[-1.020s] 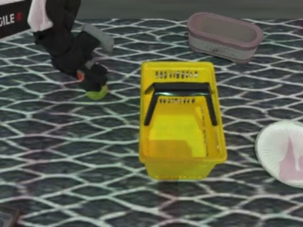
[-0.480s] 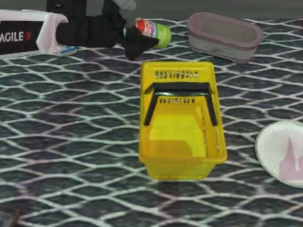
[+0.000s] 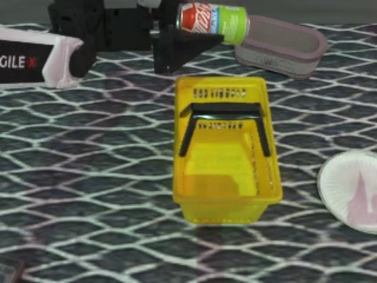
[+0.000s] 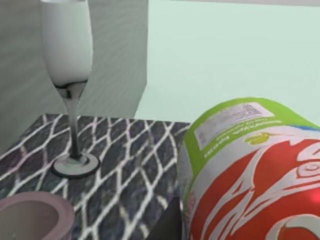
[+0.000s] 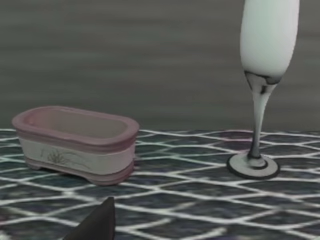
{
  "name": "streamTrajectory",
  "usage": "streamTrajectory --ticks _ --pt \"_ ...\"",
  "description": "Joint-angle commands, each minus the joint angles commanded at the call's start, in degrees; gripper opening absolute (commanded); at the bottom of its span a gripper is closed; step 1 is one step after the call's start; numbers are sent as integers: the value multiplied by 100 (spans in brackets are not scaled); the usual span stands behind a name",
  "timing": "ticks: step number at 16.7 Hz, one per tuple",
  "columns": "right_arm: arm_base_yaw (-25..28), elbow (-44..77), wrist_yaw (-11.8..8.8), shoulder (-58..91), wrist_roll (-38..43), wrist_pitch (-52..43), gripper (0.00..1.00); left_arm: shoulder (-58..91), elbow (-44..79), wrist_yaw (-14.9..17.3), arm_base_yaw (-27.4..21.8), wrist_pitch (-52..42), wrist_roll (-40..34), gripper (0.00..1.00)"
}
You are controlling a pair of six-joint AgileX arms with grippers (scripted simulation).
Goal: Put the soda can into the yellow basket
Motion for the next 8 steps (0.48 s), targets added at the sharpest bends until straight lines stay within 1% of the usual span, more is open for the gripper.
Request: streamTrajectory --ticks 2,3,8 --pt "0 0 0 0 0 0 100 -102 -118 253 -19 306 -111 0" --pt "0 0 0 0 0 0 100 -125 -142 305 -23 367 -133 0" --pt "0 0 0 0 0 0 100 -85 -127 302 9 379 -121 0"
